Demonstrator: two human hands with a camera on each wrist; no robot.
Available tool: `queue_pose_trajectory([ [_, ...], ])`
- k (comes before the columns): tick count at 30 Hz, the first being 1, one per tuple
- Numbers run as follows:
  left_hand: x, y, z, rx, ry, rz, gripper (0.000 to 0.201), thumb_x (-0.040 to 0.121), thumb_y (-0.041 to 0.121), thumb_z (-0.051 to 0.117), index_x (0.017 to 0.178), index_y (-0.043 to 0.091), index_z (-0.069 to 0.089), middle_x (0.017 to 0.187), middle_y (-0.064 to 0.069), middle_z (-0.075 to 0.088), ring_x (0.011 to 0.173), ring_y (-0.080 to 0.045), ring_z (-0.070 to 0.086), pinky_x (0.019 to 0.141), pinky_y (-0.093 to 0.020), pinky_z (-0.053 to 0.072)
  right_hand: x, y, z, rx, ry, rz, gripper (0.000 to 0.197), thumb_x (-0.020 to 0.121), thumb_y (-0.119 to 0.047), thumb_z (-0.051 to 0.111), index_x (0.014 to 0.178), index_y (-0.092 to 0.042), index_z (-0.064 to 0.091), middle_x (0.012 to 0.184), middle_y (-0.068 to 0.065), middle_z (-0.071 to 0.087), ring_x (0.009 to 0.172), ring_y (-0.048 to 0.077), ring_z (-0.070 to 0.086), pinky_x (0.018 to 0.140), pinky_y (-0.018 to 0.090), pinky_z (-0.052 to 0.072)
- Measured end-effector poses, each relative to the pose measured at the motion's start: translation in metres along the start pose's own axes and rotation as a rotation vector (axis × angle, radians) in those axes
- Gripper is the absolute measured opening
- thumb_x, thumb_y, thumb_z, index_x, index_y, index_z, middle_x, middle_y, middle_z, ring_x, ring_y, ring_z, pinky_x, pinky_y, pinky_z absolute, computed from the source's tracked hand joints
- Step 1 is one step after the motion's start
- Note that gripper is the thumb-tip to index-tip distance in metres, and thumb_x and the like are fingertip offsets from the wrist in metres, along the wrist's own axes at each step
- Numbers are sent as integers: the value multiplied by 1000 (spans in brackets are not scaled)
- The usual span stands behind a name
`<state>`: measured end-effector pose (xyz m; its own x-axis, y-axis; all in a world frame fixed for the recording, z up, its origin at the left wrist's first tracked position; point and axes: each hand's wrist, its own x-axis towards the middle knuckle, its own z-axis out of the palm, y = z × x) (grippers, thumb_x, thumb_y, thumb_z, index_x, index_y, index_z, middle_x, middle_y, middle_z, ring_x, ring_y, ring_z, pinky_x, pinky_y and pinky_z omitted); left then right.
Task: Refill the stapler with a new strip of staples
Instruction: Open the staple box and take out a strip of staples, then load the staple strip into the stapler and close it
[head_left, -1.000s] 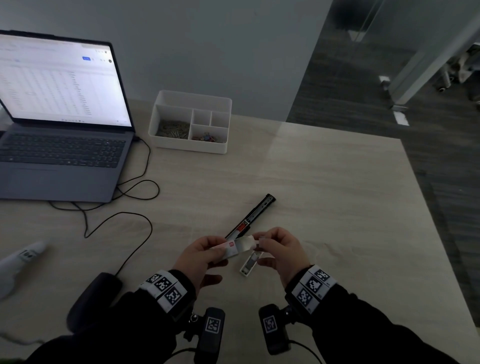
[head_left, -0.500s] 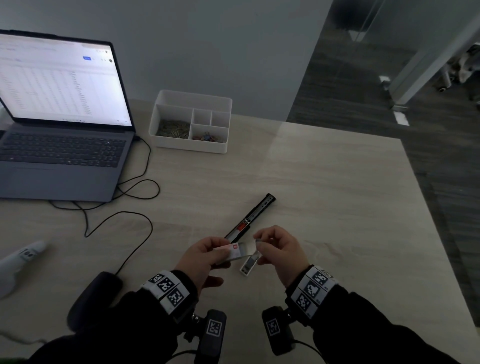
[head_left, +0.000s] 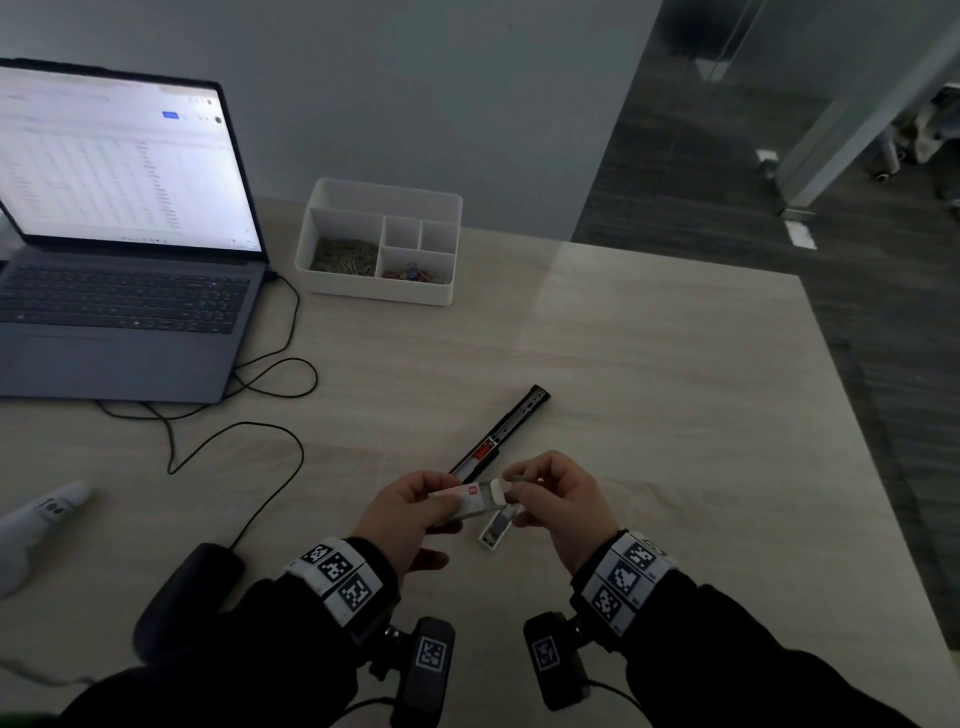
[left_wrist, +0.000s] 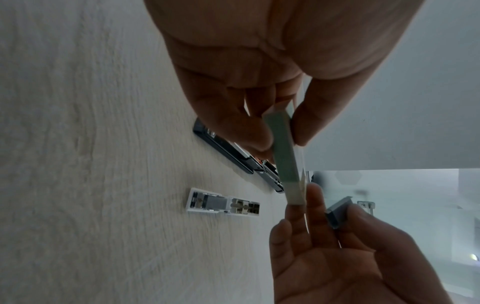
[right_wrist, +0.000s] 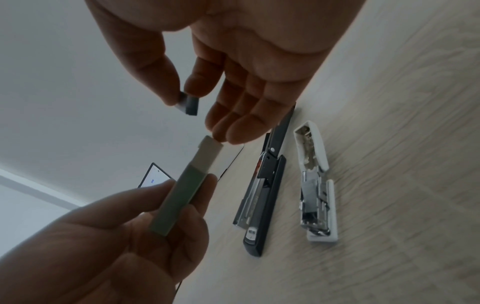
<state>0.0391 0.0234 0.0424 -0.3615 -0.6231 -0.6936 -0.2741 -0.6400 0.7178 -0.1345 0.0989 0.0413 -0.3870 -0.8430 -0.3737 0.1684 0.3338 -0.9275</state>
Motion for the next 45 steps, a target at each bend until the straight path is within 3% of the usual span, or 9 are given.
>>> queue_pose_trajectory([
  [6,-2,1,3,-21,-7,9,13,88,19,66,101,20,67,103,-5,72,89,-20,70,54,-31,54,-3,-4,1,-20,-12,-33,20,83,12,59,76,-6,55,87,7,75,65,5,66,55,16,48],
  [16,-1,4,9,8,-32,29,21,86,14,69,106,18,64,102,-4,73,88,-21,73,57,-33,57,-2,2,6,-35,-73,-40,20,80,7,62,74,-10,55,90,6,77,80,14,71,67,22,53],
  [19,3,5,8,34,-41,42,21,86,14,70,106,18,64,102,-5,73,87,-21,73,58,-34,58,-1,0,8,-22,-62,-22,19,81,10,61,75,-6,55,88,6,76,73,9,69,62,18,51],
  [24,32,8,-14,194,160,140,27,79,33,77,98,17,68,91,-1,75,75,-15,67,66,-31,54,9,5,0,-101,104,38,17,82,-2,67,73,-13,59,74,14,63,64,20,55,55,28,46],
  [28,67,10,-41,334,338,157,26,77,27,78,97,12,69,95,-6,73,89,-23,67,83,-33,52,12,11,-9,-167,154,99,17,82,-7,69,72,-14,58,70,10,63,63,21,55,56,32,46],
  [34,90,9,-45,586,399,141,31,73,48,75,88,22,67,84,3,71,77,-17,65,73,-28,50,16,14,-8,-119,148,142,12,84,-5,69,85,-17,67,72,3,69,60,15,59,54,25,48],
  [39,91,11,-49,824,398,146,31,67,64,64,79,36,61,93,5,64,82,-17,63,81,-31,54,20,9,-4,-100,132,144,13,85,-2,68,89,-15,70,74,4,70,65,12,63,56,21,53],
  [42,77,20,-43,779,422,251,19,74,47,70,85,34,61,98,1,58,88,-19,60,85,-32,50,23,6,2,6,116,177,11,85,2,66,91,-6,70,75,9,68,68,18,64,62,29,57],
  [45,54,35,-19,545,269,324,5,84,32,66,81,28,67,84,7,67,74,-11,61,70,-28,49,28,5,10,115,118,207,10,86,2,65,90,-7,68,73,9,68,67,19,66,60,33,56],
])
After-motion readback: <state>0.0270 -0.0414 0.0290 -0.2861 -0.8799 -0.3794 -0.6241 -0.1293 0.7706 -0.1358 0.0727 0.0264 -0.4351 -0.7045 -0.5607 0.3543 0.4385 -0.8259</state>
